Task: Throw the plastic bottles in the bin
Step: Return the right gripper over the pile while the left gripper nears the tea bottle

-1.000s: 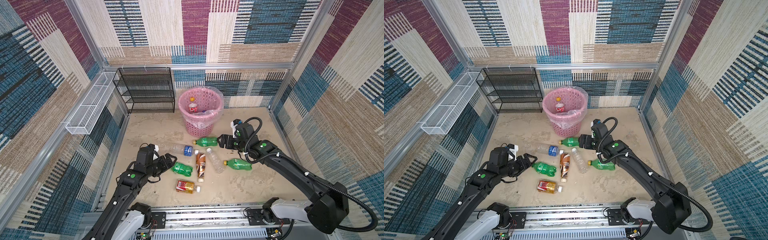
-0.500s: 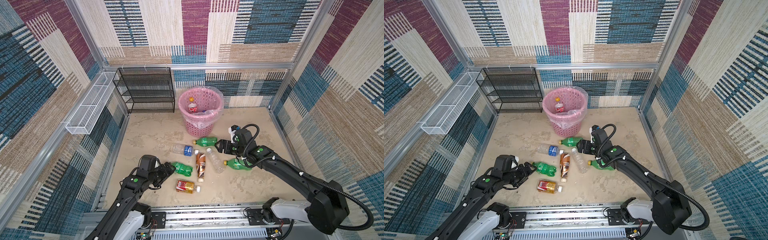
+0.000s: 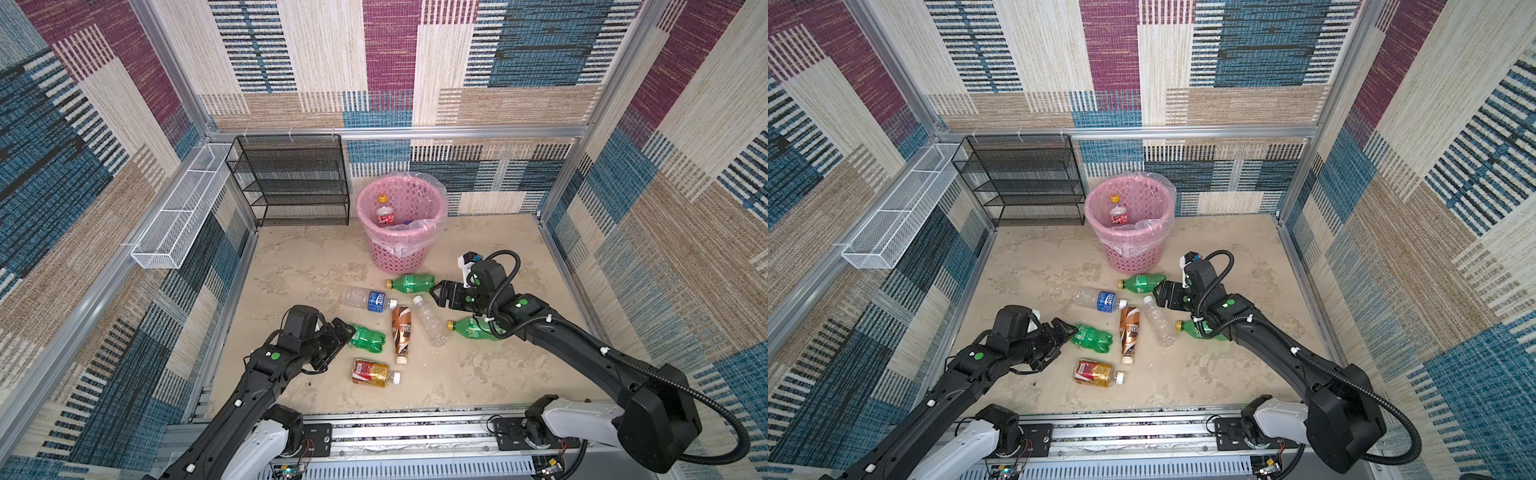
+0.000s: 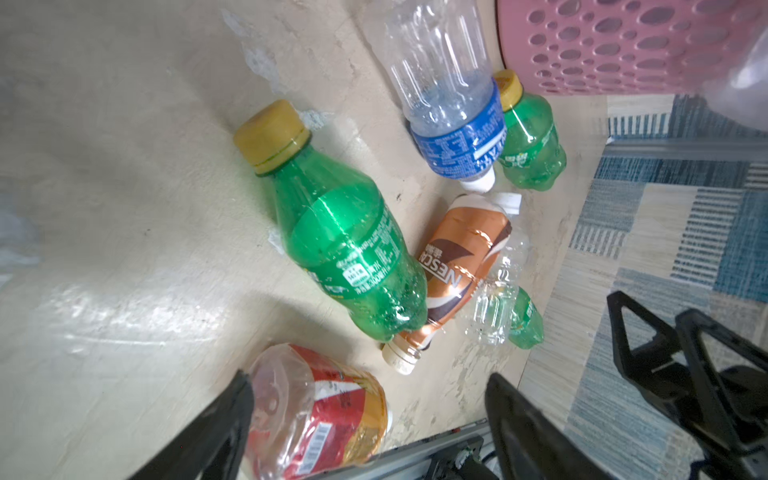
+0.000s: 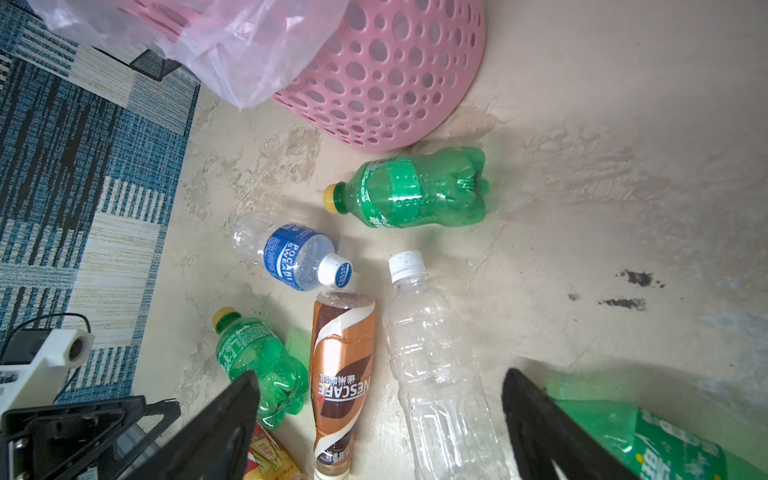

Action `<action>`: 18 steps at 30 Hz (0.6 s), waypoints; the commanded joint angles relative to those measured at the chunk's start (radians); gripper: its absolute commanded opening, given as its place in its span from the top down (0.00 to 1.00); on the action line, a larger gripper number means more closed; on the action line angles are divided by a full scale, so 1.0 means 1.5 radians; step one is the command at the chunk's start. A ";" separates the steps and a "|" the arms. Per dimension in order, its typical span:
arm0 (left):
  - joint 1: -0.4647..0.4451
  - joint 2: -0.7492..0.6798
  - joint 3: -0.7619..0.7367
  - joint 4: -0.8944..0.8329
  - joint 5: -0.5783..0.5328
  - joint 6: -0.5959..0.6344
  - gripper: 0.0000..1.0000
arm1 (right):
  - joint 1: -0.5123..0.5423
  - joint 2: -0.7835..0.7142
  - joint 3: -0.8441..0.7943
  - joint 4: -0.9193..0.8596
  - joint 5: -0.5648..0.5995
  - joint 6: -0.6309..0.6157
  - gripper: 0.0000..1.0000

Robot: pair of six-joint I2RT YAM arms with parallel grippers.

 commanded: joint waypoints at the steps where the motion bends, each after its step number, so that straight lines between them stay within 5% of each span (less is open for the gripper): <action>1: -0.030 0.002 0.043 -0.102 -0.058 0.097 0.12 | 0.001 0.002 0.002 0.022 0.001 -0.003 0.08; 11: -0.209 0.078 0.163 -0.199 -0.164 0.298 0.14 | 0.001 0.003 0.004 0.013 0.011 -0.018 0.08; 18: -0.283 0.171 0.285 -0.227 -0.152 0.557 0.20 | 0.001 -0.012 0.001 0.003 0.027 -0.025 0.08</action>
